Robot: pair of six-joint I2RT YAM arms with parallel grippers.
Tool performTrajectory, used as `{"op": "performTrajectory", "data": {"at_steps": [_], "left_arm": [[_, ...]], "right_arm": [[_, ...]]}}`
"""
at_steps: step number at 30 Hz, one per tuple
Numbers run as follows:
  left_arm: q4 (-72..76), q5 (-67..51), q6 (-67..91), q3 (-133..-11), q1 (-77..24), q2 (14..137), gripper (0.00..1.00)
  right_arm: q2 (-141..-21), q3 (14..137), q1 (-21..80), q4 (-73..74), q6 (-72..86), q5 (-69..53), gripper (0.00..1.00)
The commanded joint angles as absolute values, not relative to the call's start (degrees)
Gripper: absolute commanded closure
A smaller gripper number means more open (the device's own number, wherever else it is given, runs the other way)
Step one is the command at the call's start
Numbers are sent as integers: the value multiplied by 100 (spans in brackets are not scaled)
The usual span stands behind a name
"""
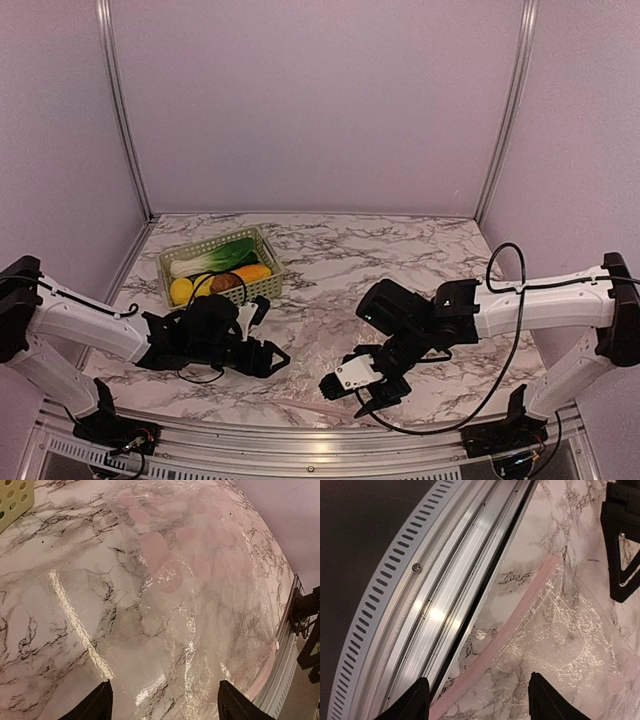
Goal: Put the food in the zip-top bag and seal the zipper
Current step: Adjust the zipper food storage bag at the center of the board.
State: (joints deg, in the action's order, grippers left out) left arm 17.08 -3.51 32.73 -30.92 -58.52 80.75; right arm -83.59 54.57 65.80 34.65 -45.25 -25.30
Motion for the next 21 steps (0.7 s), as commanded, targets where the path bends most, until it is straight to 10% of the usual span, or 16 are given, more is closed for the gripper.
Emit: {"op": "performTrajectory", "data": {"at_steps": [1,7,17,21], "left_arm": [[2178,-711,3956,-3300,-5913,8743,26],[2327,-1073,3892,-3992,-5941,9620,37],[2655,-913,4277,-5403,-5916,10897,94],[2706,-459,4481,-5961,-5788,11171,100]], "right_arm": [[-8123,5502,6593,3672,-4561,-2322,35],[-8005,5312,6484,3595,-4564,-2158,36],[-7715,5262,5725,3652,-4443,-2131,40],[-7486,5125,5055,3408,-4163,-1992,43]]}}
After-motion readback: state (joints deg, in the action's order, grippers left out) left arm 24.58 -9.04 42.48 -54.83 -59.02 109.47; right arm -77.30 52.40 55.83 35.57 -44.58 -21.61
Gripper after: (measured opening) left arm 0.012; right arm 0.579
